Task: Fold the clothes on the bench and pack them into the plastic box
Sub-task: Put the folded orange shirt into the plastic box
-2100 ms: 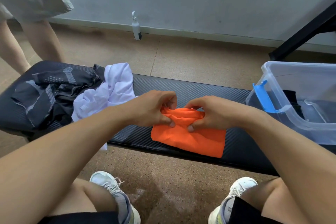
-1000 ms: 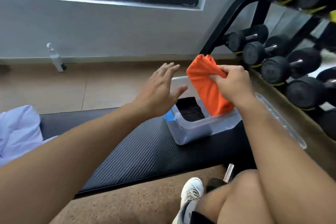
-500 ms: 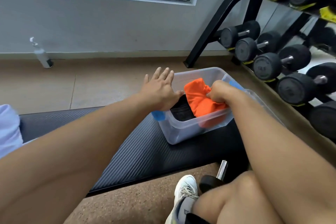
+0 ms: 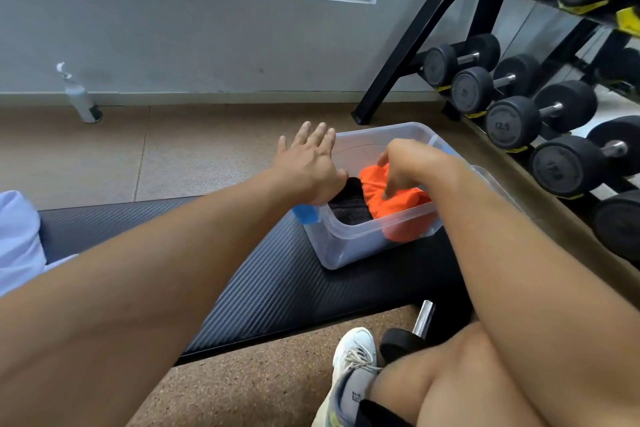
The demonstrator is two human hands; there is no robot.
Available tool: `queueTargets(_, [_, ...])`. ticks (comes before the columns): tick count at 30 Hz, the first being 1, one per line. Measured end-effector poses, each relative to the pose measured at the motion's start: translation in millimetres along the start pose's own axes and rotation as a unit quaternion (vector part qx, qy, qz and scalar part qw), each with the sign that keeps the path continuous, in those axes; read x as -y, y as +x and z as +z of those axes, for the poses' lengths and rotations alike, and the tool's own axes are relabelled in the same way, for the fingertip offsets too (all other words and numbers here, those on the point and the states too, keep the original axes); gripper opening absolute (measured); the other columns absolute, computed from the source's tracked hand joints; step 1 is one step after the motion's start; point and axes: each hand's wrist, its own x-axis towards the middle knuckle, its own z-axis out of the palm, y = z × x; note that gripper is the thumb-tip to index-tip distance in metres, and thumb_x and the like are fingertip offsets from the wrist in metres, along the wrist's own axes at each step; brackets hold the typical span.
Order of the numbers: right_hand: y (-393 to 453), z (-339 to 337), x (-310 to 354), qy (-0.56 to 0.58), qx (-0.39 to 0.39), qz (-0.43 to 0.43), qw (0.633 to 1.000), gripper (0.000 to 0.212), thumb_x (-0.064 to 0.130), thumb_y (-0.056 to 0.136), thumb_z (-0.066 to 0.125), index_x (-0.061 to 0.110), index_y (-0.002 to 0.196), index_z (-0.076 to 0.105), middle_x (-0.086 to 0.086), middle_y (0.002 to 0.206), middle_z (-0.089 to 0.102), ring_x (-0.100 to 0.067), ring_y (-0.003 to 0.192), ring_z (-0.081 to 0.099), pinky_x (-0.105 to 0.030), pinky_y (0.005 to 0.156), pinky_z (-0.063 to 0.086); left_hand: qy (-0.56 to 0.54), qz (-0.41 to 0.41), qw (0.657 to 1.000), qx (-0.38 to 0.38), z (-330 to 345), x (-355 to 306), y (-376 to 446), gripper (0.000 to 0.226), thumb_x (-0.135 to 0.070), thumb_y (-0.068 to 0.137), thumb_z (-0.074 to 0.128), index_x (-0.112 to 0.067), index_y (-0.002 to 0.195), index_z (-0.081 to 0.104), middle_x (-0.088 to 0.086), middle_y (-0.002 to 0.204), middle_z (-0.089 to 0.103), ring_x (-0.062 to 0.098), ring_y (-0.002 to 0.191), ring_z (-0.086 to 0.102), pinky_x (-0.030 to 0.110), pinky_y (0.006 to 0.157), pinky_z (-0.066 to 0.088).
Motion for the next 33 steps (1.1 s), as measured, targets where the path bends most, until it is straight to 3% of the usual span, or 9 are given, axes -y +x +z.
queueTargets(5, [11,21,1,0.051,0.132,0.009,0.990,0.074,0.027,0.095,0.069,0.009,0.156,0.032,-0.020,0.149,0.048,-0.040,0.133,0.049,-0.035,0.092,0.052,-0.004,0.000,1.000,-0.001,1,1,0,0.080,-0.045,0.093,0.038,-0.021,0.161,0.002,-0.003,0.168,-0.007,0.019,0.154,-0.014,0.054,0.123,-0.001])
queueTargets(8, [47,55,-3,0.405,0.226,-0.038,0.885,0.062,0.028,0.106,0.028,-0.003,0.155,0.008,-0.032,0.161,0.001,-0.057,0.143,0.005,-0.034,0.050,0.047,-0.005,0.003,1.000,-0.004,2,1,0,0.080,-0.045,0.093,0.037,-0.021,0.161,0.002,-0.003,0.168,-0.007,0.019,0.154,-0.014,0.054,0.123,-0.001])
queueTargets(13, [95,85,-7,0.522,0.282,-0.059,0.803,0.071,0.036,0.096,0.021,0.007,0.153,-0.010,-0.029,0.155,-0.021,-0.057,0.136,-0.015,-0.029,0.054,0.032,-0.033,0.017,0.998,-0.043,6,3,-1,0.076,-0.043,0.095,0.038,-0.019,0.161,0.009,-0.002,0.169,-0.002,0.017,0.154,-0.011,0.049,0.125,-0.001])
queueTargets(17, [12,38,9,0.130,0.128,-0.031,0.983,0.066,0.032,0.096,0.058,0.007,0.153,0.037,-0.021,0.157,0.037,-0.040,0.142,0.039,-0.038,0.102,0.046,-0.168,0.063,0.972,-0.154,9,23,-17,0.061,-0.045,0.103,0.041,-0.019,0.157,0.029,-0.003,0.166,0.020,0.011,0.154,0.007,0.037,0.126,0.007])
queueTargets(19, [-14,12,10,0.046,0.014,0.003,0.999,0.052,0.023,0.091,0.070,0.012,0.141,0.056,-0.013,0.139,0.059,-0.031,0.126,0.058,-0.037,0.093,0.048,-0.175,0.060,0.972,-0.147,7,45,-33,0.062,-0.051,0.103,0.039,-0.021,0.156,0.030,-0.004,0.165,0.022,0.009,0.153,0.009,0.034,0.125,0.009])
queueTargets(23, [-39,-20,26,0.069,-0.234,0.025,0.969,0.041,0.003,0.090,0.060,0.018,0.129,0.062,-0.012,0.122,0.066,-0.036,0.113,0.064,-0.039,0.079,0.044,-0.090,0.050,0.987,-0.123,2,98,-69,0.065,-0.054,0.100,0.042,-0.022,0.156,0.032,-0.004,0.164,0.025,0.008,0.153,0.011,0.032,0.123,0.011])
queueTargets(27, [-64,-43,75,0.204,-0.475,-0.135,0.845,0.031,0.016,0.094,0.055,0.027,0.118,0.071,-0.001,0.108,0.074,-0.030,0.099,0.069,-0.036,0.078,0.048,-0.064,-0.018,0.990,-0.123,-2,144,-100,0.065,-0.053,0.099,0.046,-0.021,0.154,0.034,0.000,0.163,0.029,0.014,0.153,0.014,0.037,0.124,0.014])
queueTargets(29, [-69,-42,108,0.261,-0.510,-0.209,0.792,0.024,0.020,0.093,0.056,0.028,0.106,0.074,0.005,0.099,0.074,-0.025,0.090,0.069,-0.033,0.072,0.047,-0.054,-0.067,0.986,-0.141,0,169,-114,0.062,-0.050,0.098,0.050,-0.019,0.151,0.040,0.006,0.161,0.033,0.021,0.153,0.018,0.040,0.123,0.016])
queueTargets(33, [-77,-22,190,0.276,-0.391,-0.341,0.809,0.024,0.024,0.091,0.060,0.031,0.112,0.071,0.011,0.108,0.071,-0.019,0.098,0.068,-0.032,0.078,0.048,0.012,-0.183,0.967,-0.178,9,225,-152,0.058,-0.048,0.095,0.057,-0.015,0.142,0.052,0.012,0.158,0.037,0.029,0.152,0.019,0.051,0.122,0.013])
